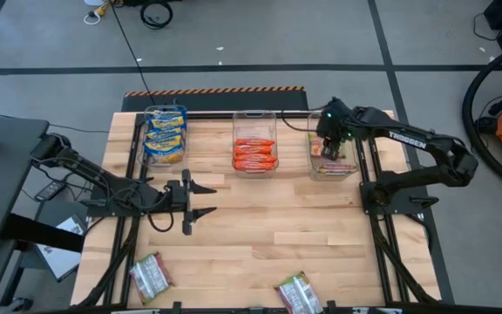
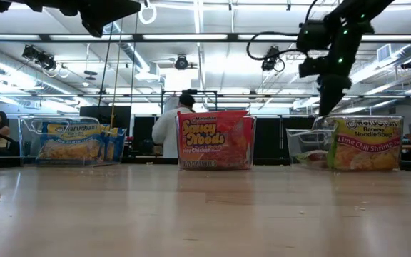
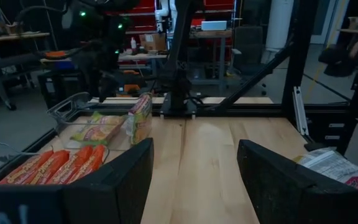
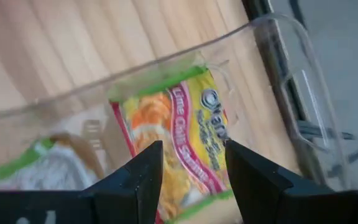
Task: Sort Maruchan noodles
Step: Put the green noodle pack into the right transparent bin
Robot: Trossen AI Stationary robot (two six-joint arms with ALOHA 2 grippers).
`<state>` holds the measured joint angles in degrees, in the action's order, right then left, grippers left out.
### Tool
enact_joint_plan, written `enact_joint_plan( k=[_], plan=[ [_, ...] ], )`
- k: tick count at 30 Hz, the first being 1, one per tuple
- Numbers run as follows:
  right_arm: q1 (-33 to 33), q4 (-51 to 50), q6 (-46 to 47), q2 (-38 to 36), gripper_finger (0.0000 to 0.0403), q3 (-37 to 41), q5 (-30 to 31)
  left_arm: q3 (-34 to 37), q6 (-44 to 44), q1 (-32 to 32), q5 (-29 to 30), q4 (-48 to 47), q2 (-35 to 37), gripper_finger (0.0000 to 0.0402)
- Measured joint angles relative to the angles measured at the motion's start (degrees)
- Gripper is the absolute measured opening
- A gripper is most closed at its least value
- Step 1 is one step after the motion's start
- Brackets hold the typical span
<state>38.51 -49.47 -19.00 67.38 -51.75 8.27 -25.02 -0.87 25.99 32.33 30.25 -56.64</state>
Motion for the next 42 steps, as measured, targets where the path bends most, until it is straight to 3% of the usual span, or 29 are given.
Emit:
enact_joint_plan(
  k=[9, 13, 16, 22, 28, 36, 42],
  plan=[
    [10.6, 7.2, 1.5, 14.8, 0.0180, 0.0, -4.3, 0.0, -1.9, -1.0, 0.0, -0.1, 0.0, 0.0236],
    [13.6, 9.9, 8.8, 18.4, 0.0177, 0.1, -3.8, 0.0, -1.9, -1.0, 0.0, -1.0, 0.0, 0.0236],
    [14.9, 11.2, 20.5, 18.7, 0.0176, 0.1, -5.3, 0.0, -1.3, -1.0, 0.0, -1.1, 0.0, 0.0236],
    [13.5, 10.5, 38.0, 17.9, 0.0170, 0.1, -5.9, 0.0, -1.0, -1.1, 1.3, -1.1, 0.0, 0.0236],
    [9.9, 12.8, 50.3, 19.7, 0.0158, 0.0, 5.5, 0.0, -1.4, -1.1, 2.9, -1.1, 0.0, 0.0236],
    [9.9, 17.5, 58.0, 24.8, 0.0138, 0.1, 7.7, 0.0, -1.6, -1.1, 3.0, -3.1, 0.0, 0.0236],
    [9.7, 18.4, 60.8, 26.9, 0.0092, -0.1, 6.9, 0.0, -3.0, -1.1, 3.0, -3.2, 0.0, 0.0236]
  ],
)
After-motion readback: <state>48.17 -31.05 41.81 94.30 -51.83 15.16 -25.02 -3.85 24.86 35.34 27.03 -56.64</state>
